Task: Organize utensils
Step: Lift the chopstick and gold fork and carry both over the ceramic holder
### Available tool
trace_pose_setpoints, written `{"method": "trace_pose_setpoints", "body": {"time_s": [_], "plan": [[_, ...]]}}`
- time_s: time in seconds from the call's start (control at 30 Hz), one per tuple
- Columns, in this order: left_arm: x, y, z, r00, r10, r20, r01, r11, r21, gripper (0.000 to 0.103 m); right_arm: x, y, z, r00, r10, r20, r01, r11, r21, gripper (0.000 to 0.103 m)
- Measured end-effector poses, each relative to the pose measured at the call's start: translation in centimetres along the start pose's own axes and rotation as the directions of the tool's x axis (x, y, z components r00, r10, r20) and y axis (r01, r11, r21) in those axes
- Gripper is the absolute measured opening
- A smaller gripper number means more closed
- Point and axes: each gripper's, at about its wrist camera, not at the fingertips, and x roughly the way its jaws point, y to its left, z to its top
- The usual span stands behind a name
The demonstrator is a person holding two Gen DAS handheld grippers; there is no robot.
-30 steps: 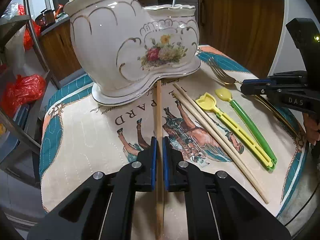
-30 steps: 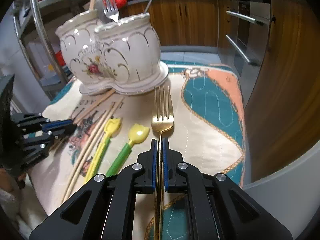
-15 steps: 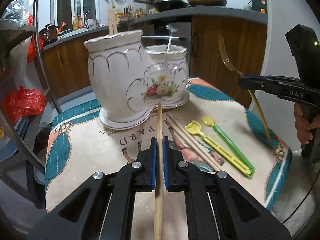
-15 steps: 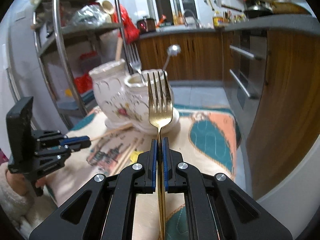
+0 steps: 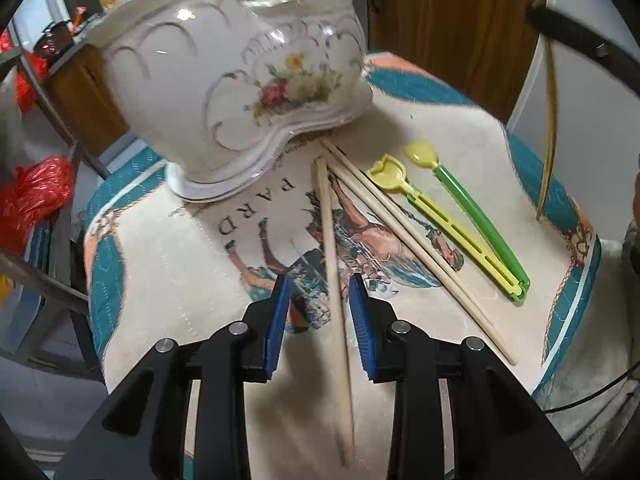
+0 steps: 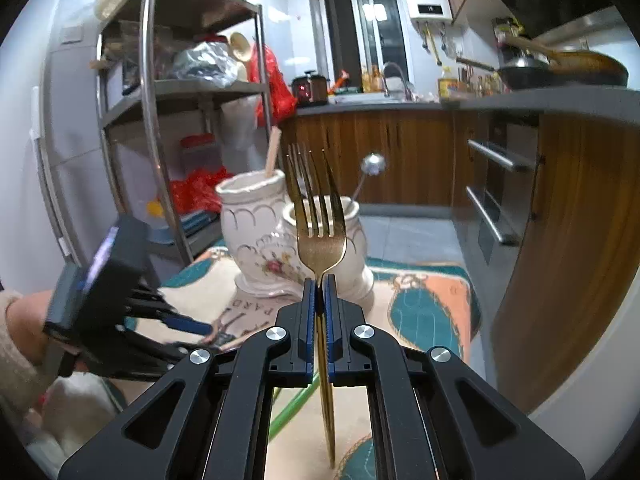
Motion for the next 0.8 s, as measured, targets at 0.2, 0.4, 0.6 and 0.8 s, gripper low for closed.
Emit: {"method": "trace_pose_setpoints", "body": {"time_s": [0.2,0.4,0.6,0.8], "plan": [[0.5,0.4,0.9,0.995,-0.080,-0.063,0.079,0.997,-0.020,0.006,-1.1,0.2,0.3,0.998,0.016,0.056,-0.016,1.000,-0.010,0.005],[-0.4,0.1,0.5,0.999,-0.041,0.032,0.040,0.999,0.009,0.006,-1.2,0.5,0.3,0.997,0.014,0.070,-0.012,1.000,-0.019,0.005],[-5.1,-0.3,-1.5,0.960,-0.034,0.279,0.034,0.999,0.005,0.006,-1.8,0.5,0.9,0.995,0.002,0.100,-0.001,1.000,-0.007,0.005],[-10.6,0.3,-2.1,0.847,0.004,0.532,0.008,1.000,-0.021,0.006,-1.8,1.1,3.2,0.991,0.007,0.131,-0.006,1.000,-0.008,0.005]]}}
